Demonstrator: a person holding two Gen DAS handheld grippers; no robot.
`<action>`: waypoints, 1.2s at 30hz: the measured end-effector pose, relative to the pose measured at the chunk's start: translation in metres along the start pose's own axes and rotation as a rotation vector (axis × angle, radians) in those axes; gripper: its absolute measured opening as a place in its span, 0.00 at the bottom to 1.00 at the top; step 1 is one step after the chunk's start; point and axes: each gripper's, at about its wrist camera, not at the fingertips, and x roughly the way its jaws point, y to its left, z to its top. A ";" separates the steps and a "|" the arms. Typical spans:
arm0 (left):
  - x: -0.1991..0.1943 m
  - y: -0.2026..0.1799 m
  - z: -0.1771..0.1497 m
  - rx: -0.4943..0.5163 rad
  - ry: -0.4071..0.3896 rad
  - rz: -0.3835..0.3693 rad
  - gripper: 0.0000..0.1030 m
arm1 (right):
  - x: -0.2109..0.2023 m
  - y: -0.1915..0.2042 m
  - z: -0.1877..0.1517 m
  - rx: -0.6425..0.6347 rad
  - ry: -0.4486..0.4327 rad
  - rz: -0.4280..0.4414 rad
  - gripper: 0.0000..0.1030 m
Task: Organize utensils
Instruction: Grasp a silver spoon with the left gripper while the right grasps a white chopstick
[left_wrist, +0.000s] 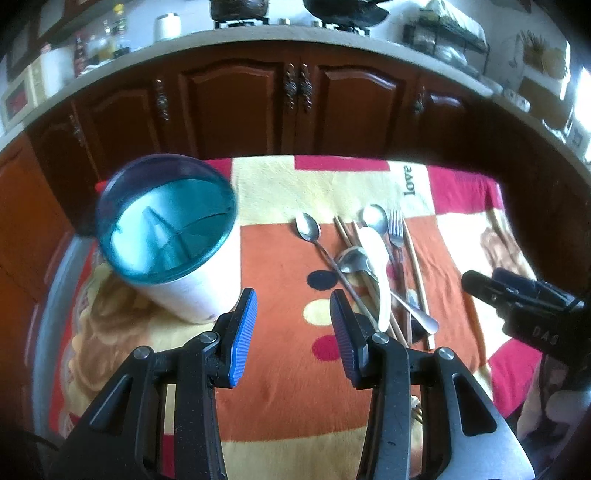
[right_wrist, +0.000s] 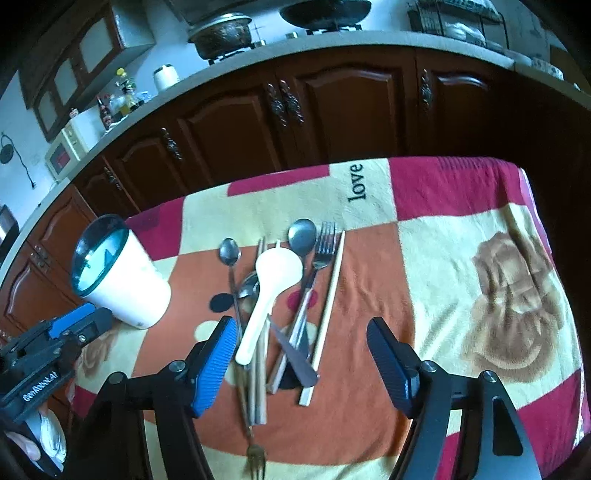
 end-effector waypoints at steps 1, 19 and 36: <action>0.006 -0.003 0.002 0.009 0.007 -0.003 0.39 | 0.003 -0.003 0.001 0.004 0.003 -0.002 0.69; 0.086 -0.042 0.055 0.064 0.102 0.005 0.39 | 0.084 -0.047 0.038 0.042 0.094 0.025 0.49; 0.168 -0.011 0.102 -0.143 0.222 0.098 0.39 | 0.134 -0.055 0.050 -0.046 0.131 -0.004 0.13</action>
